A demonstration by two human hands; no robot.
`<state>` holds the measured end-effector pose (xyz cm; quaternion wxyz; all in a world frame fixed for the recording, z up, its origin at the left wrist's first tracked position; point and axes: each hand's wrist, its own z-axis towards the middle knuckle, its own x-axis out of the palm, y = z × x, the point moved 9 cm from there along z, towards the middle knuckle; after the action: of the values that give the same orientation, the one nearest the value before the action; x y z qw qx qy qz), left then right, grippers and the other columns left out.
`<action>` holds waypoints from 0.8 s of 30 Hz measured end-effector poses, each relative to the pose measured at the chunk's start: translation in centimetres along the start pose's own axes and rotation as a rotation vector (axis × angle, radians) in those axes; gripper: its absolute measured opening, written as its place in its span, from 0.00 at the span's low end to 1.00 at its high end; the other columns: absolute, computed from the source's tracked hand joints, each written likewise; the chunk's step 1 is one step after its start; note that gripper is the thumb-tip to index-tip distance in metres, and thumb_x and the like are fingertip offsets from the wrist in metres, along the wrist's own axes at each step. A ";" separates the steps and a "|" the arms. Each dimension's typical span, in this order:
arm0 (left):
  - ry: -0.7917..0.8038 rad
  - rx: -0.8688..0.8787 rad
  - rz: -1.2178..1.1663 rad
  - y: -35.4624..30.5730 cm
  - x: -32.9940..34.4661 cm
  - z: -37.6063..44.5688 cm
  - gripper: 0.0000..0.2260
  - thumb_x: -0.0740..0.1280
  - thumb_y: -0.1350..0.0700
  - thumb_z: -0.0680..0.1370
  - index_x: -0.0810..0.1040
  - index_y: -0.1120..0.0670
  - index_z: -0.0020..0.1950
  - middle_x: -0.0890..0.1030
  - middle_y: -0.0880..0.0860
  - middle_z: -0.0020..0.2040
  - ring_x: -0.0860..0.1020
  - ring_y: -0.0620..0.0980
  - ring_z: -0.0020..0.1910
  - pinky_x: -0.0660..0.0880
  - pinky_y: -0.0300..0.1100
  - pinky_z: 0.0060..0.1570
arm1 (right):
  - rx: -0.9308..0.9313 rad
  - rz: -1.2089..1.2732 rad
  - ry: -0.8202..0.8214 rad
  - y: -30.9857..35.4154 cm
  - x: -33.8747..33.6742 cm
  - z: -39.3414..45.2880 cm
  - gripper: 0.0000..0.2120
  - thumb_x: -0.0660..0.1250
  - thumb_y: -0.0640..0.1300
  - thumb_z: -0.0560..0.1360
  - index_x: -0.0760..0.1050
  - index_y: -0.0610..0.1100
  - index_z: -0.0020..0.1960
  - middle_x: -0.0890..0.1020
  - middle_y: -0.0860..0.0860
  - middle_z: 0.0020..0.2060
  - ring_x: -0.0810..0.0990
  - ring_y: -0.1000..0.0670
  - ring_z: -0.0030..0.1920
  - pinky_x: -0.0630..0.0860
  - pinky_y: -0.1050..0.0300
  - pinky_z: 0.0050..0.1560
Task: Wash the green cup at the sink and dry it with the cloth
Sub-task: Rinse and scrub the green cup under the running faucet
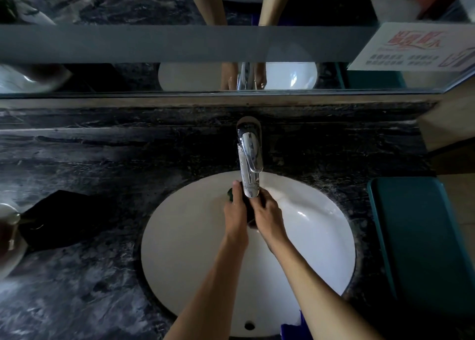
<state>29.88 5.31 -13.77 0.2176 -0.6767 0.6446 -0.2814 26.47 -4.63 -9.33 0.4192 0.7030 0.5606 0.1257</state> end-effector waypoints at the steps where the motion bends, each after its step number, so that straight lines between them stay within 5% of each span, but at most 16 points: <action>1: 0.029 -0.059 -0.006 0.5 -0.2 0.2 0.20 0.65 0.37 0.81 0.84 0.53 0.46 0.85 0.53 0.41 0.84 0.51 0.38 0.78 0.43 0.36 | 0.046 0.056 -0.002 -0.6 -0.2 0.0 0.16 0.59 0.55 0.85 0.80 0.49 0.62 0.85 0.44 0.57 0.85 0.40 0.56 0.85 0.37 0.51; 6: 0.156 -0.164 -0.017 1.7 -0.1 0.8 0.26 0.69 0.34 0.78 0.85 0.56 0.57 0.89 0.58 0.52 0.88 0.57 0.52 0.84 0.51 0.47 | 0.184 0.174 0.015 -2.5 -0.8 0.2 0.18 0.54 0.45 0.85 0.77 0.34 0.52 0.83 0.31 0.52 0.84 0.33 0.55 0.82 0.29 0.54; 10: 0.015 -0.055 0.020 1.2 -0.5 0.3 0.29 0.56 0.34 0.85 0.85 0.56 0.56 0.87 0.58 0.52 0.86 0.56 0.51 0.83 0.52 0.50 | 0.009 -0.053 0.024 -0.8 -0.3 0.0 0.13 0.57 0.53 0.84 0.78 0.52 0.60 0.85 0.46 0.58 0.84 0.43 0.57 0.81 0.40 0.59; 13: 0.036 0.045 0.050 -0.4 -0.2 0.0 0.33 0.48 0.36 0.87 0.84 0.56 0.50 0.84 0.59 0.43 0.83 0.55 0.42 0.80 0.47 0.41 | -0.080 0.026 0.081 -0.6 0.4 -0.6 0.19 0.65 0.63 0.76 0.74 0.63 0.66 0.85 0.56 0.56 0.86 0.54 0.52 0.86 0.51 0.48; 18: 0.074 0.020 0.029 -0.6 0.2 0.0 0.34 0.45 0.40 0.88 0.80 0.63 0.54 0.79 0.62 0.39 0.77 0.55 0.32 0.71 0.39 0.27 | 0.032 0.165 0.061 -1.2 -0.1 0.2 0.18 0.57 0.56 0.84 0.81 0.47 0.57 0.87 0.39 0.45 0.88 0.41 0.36 0.83 0.50 0.31; 21: 0.155 0.013 0.002 -0.1 0.6 0.1 0.29 0.53 0.39 0.87 0.81 0.62 0.63 0.84 0.69 0.53 0.84 0.59 0.49 0.82 0.49 0.44 | 0.078 0.152 0.063 -1.5 -0.6 0.5 0.20 0.52 0.48 0.86 0.80 0.41 0.52 0.86 0.38 0.46 0.88 0.38 0.42 0.85 0.47 0.34; 24: 0.079 0.006 0.021 0.0 -0.1 0.2 0.17 0.65 0.43 0.85 0.85 0.55 0.56 0.87 0.63 0.57 0.86 0.61 0.56 0.83 0.56 0.54 | 0.001 -0.015 0.017 -0.7 -0.7 0.7 0.16 0.53 0.43 0.86 0.77 0.40 0.48 0.83 0.40 0.47 0.83 0.39 0.50 0.80 0.49 0.47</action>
<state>29.99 5.42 -13.89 0.1969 -0.6579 0.6588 -0.3074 26.21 -5.61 -10.10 0.4148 0.6979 0.5696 0.1281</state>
